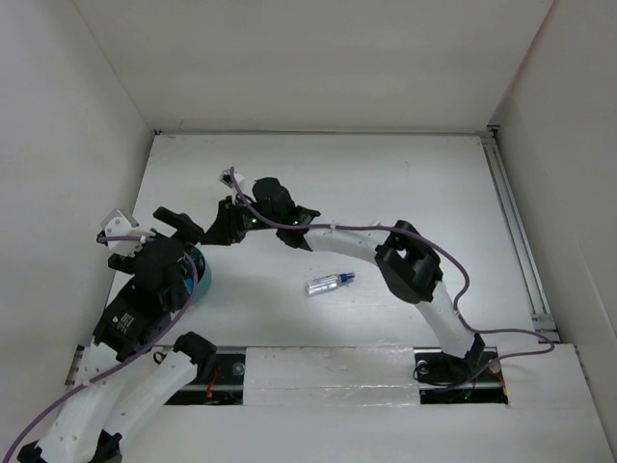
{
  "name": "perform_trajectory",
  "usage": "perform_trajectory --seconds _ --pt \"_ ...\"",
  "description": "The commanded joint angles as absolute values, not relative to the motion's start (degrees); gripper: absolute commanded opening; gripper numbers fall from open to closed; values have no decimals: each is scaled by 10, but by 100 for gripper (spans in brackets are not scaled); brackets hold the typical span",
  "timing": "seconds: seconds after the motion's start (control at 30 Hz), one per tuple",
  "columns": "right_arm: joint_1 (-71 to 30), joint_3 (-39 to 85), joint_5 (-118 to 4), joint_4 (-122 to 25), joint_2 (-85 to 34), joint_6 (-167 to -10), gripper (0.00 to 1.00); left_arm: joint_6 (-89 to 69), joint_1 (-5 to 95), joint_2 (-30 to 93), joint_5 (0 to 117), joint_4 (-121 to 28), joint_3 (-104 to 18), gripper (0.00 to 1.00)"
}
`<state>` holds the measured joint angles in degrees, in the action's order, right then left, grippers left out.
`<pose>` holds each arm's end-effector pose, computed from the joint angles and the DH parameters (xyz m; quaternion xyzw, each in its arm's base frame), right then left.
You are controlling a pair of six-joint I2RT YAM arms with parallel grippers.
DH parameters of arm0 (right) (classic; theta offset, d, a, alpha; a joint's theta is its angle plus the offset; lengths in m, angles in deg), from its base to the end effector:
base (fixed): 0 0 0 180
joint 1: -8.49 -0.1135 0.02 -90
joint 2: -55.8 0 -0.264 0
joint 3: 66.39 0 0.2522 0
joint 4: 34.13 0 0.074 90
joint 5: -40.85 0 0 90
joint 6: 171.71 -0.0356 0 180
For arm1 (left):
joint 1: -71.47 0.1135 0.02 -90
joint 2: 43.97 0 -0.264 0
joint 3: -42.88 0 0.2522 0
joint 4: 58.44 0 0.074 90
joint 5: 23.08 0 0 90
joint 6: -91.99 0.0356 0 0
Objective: Sort the stationery into containers
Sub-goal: Place the stationery in the storage box.
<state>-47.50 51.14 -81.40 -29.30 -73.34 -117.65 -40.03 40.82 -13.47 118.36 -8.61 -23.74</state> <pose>0.2847 0.4558 0.2552 -0.3066 0.6752 0.6030 0.2941 0.0914 -0.0218 0.3734 -0.3369 0.6785 -0.0548 0.6505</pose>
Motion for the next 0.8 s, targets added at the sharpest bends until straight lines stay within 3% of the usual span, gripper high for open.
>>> perform_trajectory --seconds 0.0,0.4,0.77 --pt "-481 534 -831 -224 -723 -1189 0 -393 407 -132 1189 -102 -233 100" --pt "-481 696 -868 -284 -846 -1194 0 -393 407 -138 1183 -102 -233 100" --pt "-481 729 -909 -260 -893 -1221 1 -388 407 -138 1178 -108 -227 100"
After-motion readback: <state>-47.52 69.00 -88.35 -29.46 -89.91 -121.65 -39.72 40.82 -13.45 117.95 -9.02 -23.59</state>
